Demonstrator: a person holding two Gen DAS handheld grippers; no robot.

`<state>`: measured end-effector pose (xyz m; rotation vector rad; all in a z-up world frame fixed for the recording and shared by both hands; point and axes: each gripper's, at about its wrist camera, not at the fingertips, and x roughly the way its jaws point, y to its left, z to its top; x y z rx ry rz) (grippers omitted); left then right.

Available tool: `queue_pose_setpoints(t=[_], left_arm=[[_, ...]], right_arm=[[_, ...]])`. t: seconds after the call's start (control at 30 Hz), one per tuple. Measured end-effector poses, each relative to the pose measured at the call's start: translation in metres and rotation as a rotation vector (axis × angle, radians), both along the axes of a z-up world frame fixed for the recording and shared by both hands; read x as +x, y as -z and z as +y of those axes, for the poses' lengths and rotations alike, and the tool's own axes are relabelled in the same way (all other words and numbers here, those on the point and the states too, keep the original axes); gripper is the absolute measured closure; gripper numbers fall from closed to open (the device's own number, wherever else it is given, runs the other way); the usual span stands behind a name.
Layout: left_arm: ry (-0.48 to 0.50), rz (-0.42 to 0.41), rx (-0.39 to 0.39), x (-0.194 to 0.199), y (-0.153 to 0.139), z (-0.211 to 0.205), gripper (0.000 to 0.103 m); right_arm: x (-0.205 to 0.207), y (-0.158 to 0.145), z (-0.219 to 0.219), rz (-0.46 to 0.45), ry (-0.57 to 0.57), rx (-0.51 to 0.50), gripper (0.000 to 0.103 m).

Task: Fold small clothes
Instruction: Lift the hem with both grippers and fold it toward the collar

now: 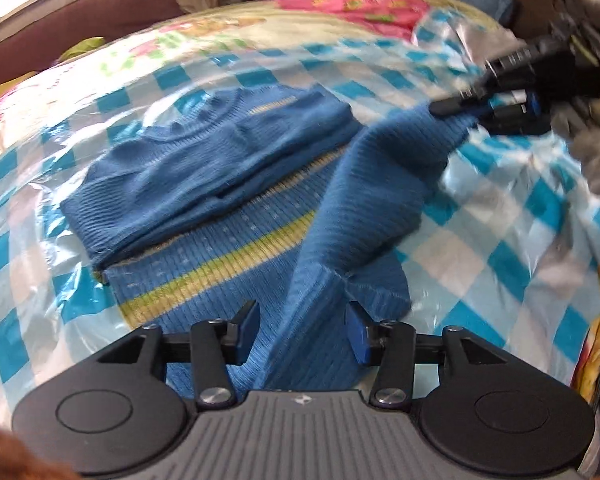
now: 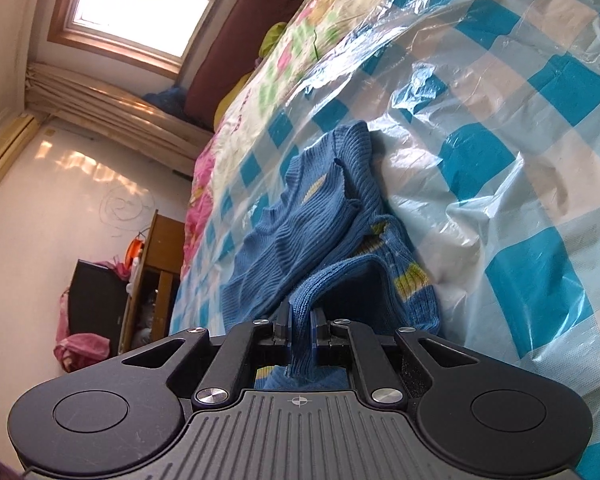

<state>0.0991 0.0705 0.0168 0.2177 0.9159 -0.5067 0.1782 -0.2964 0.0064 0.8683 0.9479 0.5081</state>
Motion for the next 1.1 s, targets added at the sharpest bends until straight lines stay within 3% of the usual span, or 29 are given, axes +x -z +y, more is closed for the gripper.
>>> queue_pose_setpoints(t=[0.07, 0.13, 0.17, 0.33, 0.63, 0.93, 1.1], left_arm=[[0.026, -0.02, 0.055, -0.003, 0.005, -0.007, 0.054], [0.022, -0.024, 0.132, -0.004, 0.013, -0.014, 0.08], [0.01, -0.011, 0.14, -0.004, 0.014, -0.015, 0.087], [-0.055, -0.03, 0.041, -0.007, -0.003, -0.001, 0.089], [-0.239, -0.073, -0.291, 0.005, -0.05, 0.056, 0.091], [-0.461, -0.197, -0.446, 0.063, -0.062, 0.117, 0.091], [-0.578, -0.19, -0.465, 0.109, -0.039, 0.14, 0.091]], right_arm=[[0.0, 0.0, 0.0, 0.002, 0.001, -0.002, 0.094], [0.001, 0.0, 0.001, 0.002, 0.0, -0.006, 0.094], [0.001, 0.001, 0.001, 0.002, 0.0, -0.008, 0.094], [0.003, -0.003, 0.001, -0.007, 0.0, -0.006, 0.094], [0.018, -0.02, 0.002, -0.053, 0.027, 0.024, 0.094], [0.064, -0.047, 0.008, -0.131, 0.079, 0.04, 0.094], [0.108, -0.045, 0.02, -0.138, 0.117, 0.025, 0.094]])
